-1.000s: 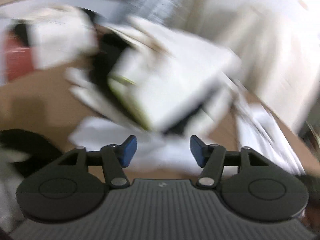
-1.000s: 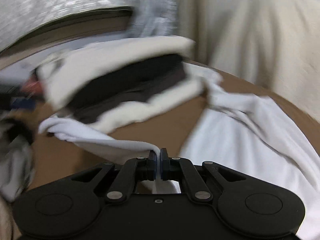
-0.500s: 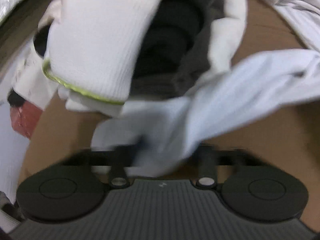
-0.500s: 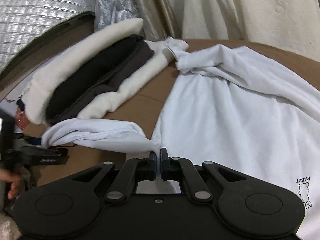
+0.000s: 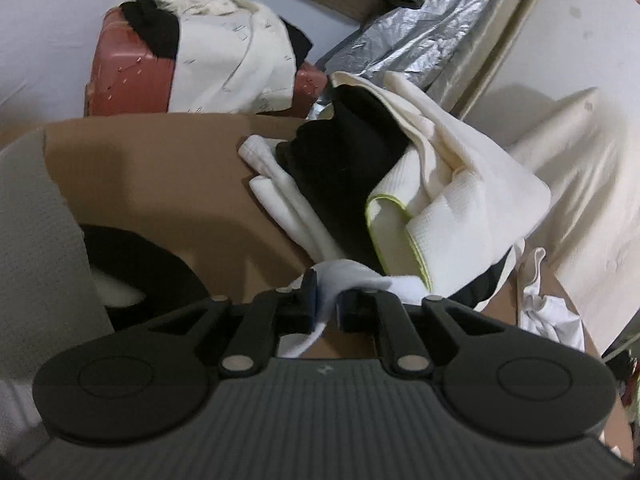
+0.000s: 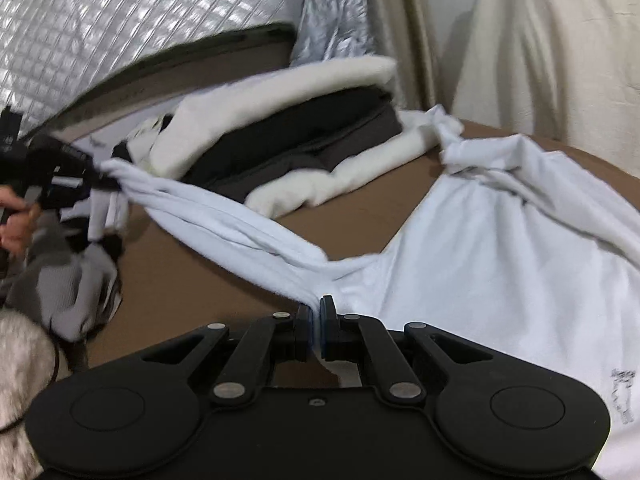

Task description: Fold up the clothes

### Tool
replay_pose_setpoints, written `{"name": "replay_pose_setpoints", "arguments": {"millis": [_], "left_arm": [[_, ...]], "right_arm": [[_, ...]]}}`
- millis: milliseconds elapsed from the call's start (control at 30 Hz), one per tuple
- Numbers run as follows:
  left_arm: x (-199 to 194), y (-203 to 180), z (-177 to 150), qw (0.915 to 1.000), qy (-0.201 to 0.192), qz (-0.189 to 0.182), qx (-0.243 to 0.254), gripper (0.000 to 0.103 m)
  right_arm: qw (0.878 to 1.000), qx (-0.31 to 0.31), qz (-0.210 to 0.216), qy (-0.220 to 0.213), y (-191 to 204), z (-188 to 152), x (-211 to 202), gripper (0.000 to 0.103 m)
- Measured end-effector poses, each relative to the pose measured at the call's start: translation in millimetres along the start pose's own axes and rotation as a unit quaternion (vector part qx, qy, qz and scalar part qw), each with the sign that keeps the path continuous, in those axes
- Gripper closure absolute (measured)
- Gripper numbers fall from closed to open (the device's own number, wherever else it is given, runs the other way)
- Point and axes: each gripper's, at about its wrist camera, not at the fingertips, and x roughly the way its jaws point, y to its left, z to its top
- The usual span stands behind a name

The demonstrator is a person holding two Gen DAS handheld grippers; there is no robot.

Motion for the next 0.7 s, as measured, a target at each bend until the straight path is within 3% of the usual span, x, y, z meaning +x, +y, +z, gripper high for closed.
{"name": "replay_pose_setpoints", "arguments": {"millis": [33,133,233,367,433,500,533,600,700], "left_arm": [[-3,6,3,0.9997,-0.003,-0.009,-0.024,0.094],[-2,16,12,0.9981,-0.012,0.014,-0.059,0.094],[1,10,10,0.9972,0.005,0.072,-0.019,0.094],[-1,5,7,0.9901,0.010,0.140,0.008,0.094],[-7,5,9,0.9897,0.014,0.142,0.012,0.091],[-16,17,12,0.9927,0.028,0.111,-0.040,0.082],[-21,24,14,0.9927,0.035,0.094,-0.067,0.072],[-28,40,15,0.9905,0.032,0.044,-0.126,0.071],[-26,42,17,0.9921,0.015,0.058,-0.111,0.072]], "right_arm": [[1.000,-0.002,0.005,0.006,3,-3,2,0.099],[0.999,-0.006,0.019,0.026,8,-16,5,0.100],[0.999,-0.001,0.028,0.044,11,-29,5,0.100],[0.998,-0.021,0.007,0.055,20,-33,11,0.100],[0.998,-0.031,0.004,0.058,22,-34,11,0.100],[0.998,-0.028,0.003,0.062,22,-35,9,0.099],[0.998,-0.028,0.002,0.064,21,-36,9,0.099],[0.997,-0.037,-0.005,0.072,20,-37,10,0.100],[0.995,-0.045,-0.004,0.089,22,-38,12,0.099]]}}
